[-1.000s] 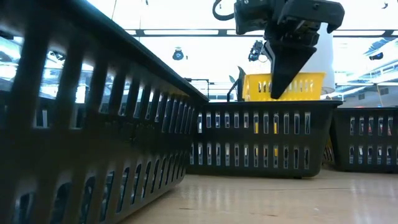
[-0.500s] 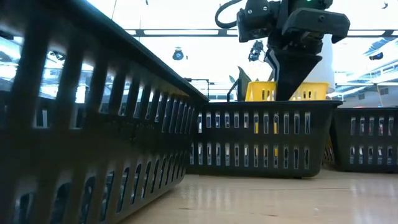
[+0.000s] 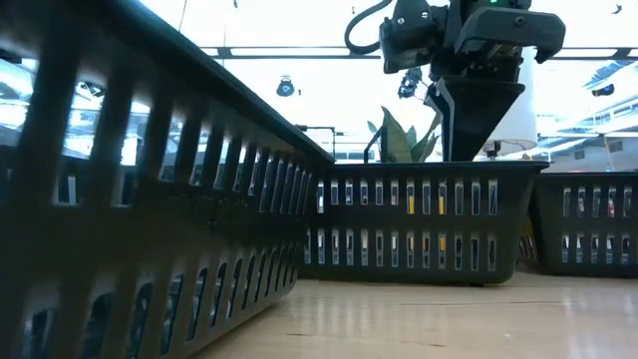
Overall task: Stack baskets on shelf by color
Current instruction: Put the stacked yellow baskets on the shelf
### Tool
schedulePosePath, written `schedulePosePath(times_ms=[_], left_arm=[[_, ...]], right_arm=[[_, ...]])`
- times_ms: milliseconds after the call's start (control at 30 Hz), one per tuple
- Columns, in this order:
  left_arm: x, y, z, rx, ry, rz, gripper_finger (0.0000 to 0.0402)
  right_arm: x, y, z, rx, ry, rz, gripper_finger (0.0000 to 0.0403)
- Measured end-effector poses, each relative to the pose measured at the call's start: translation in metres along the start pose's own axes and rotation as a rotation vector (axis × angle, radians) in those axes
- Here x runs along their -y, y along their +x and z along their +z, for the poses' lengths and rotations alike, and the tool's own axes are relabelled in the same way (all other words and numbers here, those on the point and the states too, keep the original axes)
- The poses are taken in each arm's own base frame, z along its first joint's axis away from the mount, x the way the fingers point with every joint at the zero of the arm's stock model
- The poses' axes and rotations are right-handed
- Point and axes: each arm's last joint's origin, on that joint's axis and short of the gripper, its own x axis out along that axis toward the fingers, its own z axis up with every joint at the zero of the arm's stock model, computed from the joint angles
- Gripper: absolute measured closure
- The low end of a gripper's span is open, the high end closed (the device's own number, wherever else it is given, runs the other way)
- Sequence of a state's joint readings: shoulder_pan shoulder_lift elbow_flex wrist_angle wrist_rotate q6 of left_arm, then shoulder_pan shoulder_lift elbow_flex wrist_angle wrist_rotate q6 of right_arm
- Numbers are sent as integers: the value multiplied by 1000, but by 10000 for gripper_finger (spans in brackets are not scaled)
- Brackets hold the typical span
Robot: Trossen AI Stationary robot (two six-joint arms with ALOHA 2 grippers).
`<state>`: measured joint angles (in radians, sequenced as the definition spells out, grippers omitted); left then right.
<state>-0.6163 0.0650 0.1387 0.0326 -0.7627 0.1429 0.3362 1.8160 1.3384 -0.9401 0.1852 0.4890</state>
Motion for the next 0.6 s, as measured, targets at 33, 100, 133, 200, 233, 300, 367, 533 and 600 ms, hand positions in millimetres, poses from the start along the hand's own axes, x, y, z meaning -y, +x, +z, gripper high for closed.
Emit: schedulePosePath(times_ms=[33, 100, 133, 200, 233, 300, 367, 533, 600], left_arm=[[0, 0, 0, 0, 0, -1, 369], [0, 0, 0, 0, 0, -1, 367], [0, 0, 0, 0, 0, 0, 366], [0, 0, 0, 0, 0, -1, 366], [0, 0, 0, 0, 0, 0, 367], [0, 0, 0, 0, 0, -1, 370], [0, 0, 0, 0, 0, 0, 373], [0, 0, 0, 0, 0, -1, 376], [0, 0, 0, 0, 0, 0, 375]], right_arm=[[0, 0, 0, 0, -1, 0, 293], [0, 0, 0, 1, -2, -3, 293], [0, 0, 0, 2, -2, -4, 293], [0, 0, 0, 4, -3, -5, 292], [0, 0, 0, 6, -9, -4, 292], [0, 0, 1, 14, -14, -1, 292], [-1, 0, 2, 27, -17, -5, 293], [-1, 0, 3, 38, -23, -8, 293], [-1, 2, 3, 50, -27, -3, 293]])
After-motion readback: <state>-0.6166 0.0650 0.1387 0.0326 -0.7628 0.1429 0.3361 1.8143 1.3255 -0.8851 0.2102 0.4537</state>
